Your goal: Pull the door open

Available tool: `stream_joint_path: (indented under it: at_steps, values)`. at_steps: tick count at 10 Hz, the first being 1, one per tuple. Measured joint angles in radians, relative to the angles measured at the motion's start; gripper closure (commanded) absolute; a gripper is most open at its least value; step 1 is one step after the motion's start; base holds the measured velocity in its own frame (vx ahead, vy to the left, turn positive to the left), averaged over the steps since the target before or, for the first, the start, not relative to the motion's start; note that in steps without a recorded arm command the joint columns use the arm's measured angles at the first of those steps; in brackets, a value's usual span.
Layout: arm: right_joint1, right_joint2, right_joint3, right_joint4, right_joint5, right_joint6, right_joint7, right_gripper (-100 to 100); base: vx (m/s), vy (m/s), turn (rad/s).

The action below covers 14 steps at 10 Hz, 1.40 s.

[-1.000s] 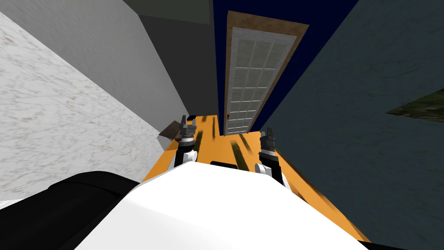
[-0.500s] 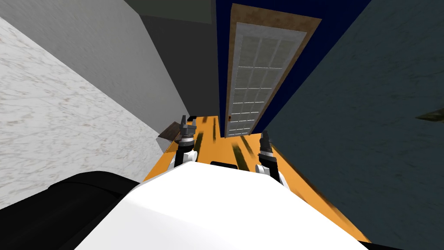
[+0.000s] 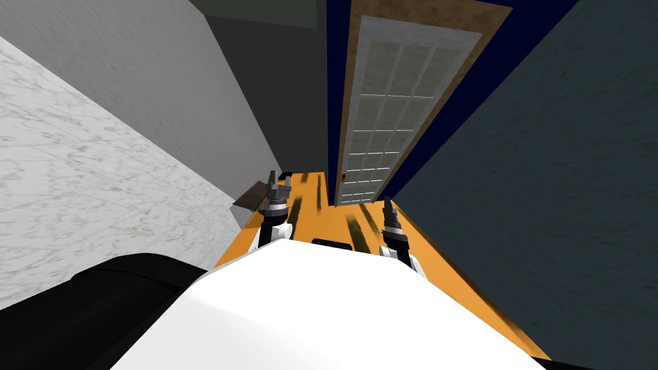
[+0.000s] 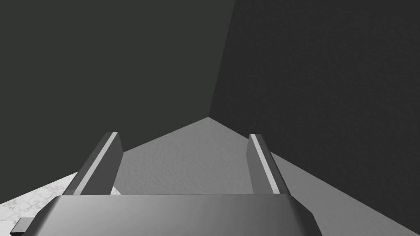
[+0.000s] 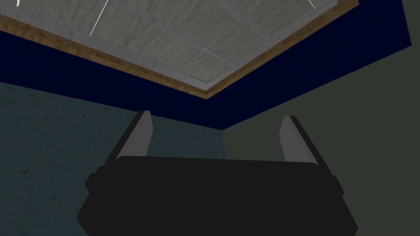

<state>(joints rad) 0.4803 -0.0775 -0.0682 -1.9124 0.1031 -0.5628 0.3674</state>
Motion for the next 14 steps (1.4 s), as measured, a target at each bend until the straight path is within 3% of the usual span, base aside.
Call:
stream_joint_path:
  at_steps: [6,14]
  values:
    - [-0.017,-0.015,-0.033,0.114,0.065,-0.061,0.081,-100,0.101,0.041,0.023]
    - [-0.040,-0.020,-0.069,0.261,0.151,-0.140,0.188,-100,0.102,0.038,0.024]
